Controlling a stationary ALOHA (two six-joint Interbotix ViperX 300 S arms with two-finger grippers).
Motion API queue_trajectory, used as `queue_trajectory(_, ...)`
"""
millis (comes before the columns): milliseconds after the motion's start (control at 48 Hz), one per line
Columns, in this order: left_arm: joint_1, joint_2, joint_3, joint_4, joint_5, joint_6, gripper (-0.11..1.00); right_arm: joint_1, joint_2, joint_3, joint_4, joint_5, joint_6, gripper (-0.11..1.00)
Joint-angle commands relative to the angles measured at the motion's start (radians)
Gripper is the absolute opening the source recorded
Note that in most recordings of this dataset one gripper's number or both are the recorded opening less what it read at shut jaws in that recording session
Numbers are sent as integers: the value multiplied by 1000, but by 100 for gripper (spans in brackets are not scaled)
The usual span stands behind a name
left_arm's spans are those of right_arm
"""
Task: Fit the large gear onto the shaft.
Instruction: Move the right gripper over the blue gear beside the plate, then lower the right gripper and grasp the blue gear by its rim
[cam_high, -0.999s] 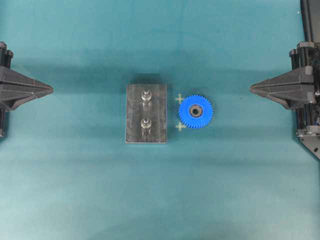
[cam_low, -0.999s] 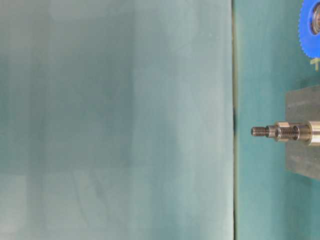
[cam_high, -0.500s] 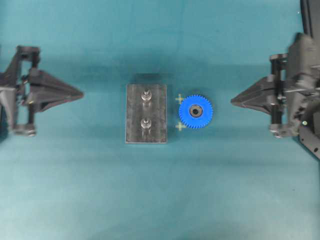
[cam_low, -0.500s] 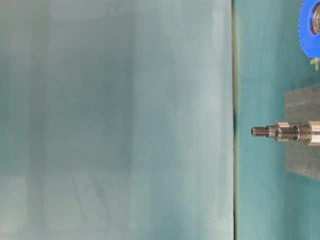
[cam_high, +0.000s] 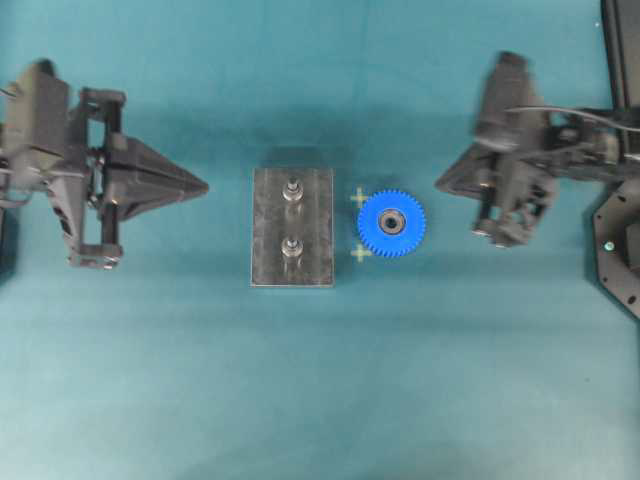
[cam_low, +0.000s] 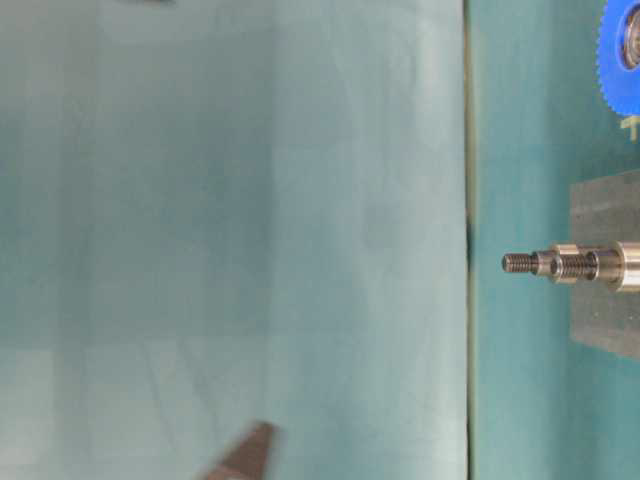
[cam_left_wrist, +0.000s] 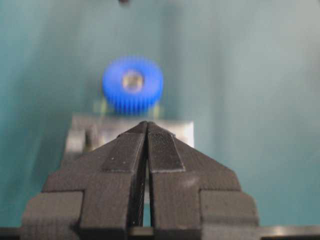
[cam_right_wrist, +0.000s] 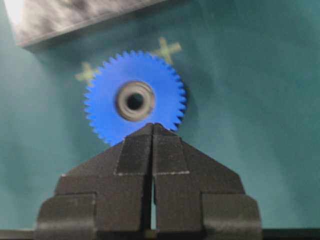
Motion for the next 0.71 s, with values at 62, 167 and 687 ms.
queue_trajectory(62,-5,14,-25,6,43,5,0,-14,118,-86,-2,28,0,-1)
queue_trajectory(167,-5,25,-23,8,43,5,0,-18,199,-137,-2,34,-3,5)
queue_trajectory(687,-2,66,-17,8,41,5,0,-17,400,-258,-34,121,-29,82)
